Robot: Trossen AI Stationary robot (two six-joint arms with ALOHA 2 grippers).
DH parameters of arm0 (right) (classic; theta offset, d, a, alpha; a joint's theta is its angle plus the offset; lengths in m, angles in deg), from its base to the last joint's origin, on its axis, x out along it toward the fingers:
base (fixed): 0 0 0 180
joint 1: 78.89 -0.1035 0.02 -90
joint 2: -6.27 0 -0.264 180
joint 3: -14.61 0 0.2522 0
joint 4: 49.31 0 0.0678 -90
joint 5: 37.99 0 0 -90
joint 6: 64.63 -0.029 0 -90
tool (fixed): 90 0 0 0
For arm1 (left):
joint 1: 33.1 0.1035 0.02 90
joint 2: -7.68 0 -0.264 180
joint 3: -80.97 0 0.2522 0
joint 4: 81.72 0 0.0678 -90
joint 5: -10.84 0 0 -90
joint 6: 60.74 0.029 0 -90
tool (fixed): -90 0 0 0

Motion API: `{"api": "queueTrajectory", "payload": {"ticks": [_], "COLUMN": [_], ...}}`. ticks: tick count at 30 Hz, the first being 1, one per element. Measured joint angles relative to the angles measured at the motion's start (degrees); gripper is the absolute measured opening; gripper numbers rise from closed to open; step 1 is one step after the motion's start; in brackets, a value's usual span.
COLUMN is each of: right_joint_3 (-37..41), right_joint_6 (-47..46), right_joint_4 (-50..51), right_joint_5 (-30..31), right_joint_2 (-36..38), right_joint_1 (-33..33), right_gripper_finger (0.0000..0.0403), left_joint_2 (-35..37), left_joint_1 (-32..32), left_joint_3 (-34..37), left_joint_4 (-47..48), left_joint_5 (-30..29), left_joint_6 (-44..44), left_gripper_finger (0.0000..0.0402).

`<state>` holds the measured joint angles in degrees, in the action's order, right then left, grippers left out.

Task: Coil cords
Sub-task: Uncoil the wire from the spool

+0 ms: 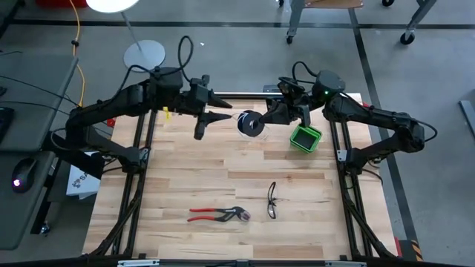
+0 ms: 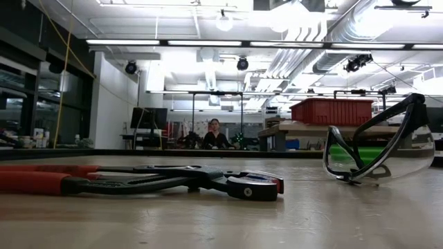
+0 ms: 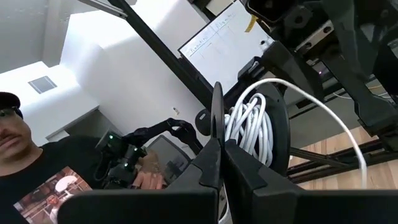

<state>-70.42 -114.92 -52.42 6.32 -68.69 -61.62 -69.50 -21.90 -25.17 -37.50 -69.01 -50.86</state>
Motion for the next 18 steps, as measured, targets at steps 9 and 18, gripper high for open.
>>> {"api": "queueTrajectory", "payload": {"ticks": [9, 18], "right_joint_3": [0.0, 0.0], "right_joint_6": [0.9, 1.3], "right_joint_4": [0.5, 0.8], "right_joint_5": [0.0, 0.0], "right_joint_2": [0.0, 0.0], "right_joint_1": [0.0, 0.0], "right_gripper_finger": [0.0, 0.0], "left_joint_2": [-0.6, 1.1], "left_joint_1": [0.0, 0.0], "left_joint_3": [0.0, 0.0], "left_joint_4": [-0.6, 1.0], "left_joint_5": [3.7, 8.7], "left_joint_6": [-3.2, -8.1], "left_gripper_finger": [0.0139, 0.0139]}}
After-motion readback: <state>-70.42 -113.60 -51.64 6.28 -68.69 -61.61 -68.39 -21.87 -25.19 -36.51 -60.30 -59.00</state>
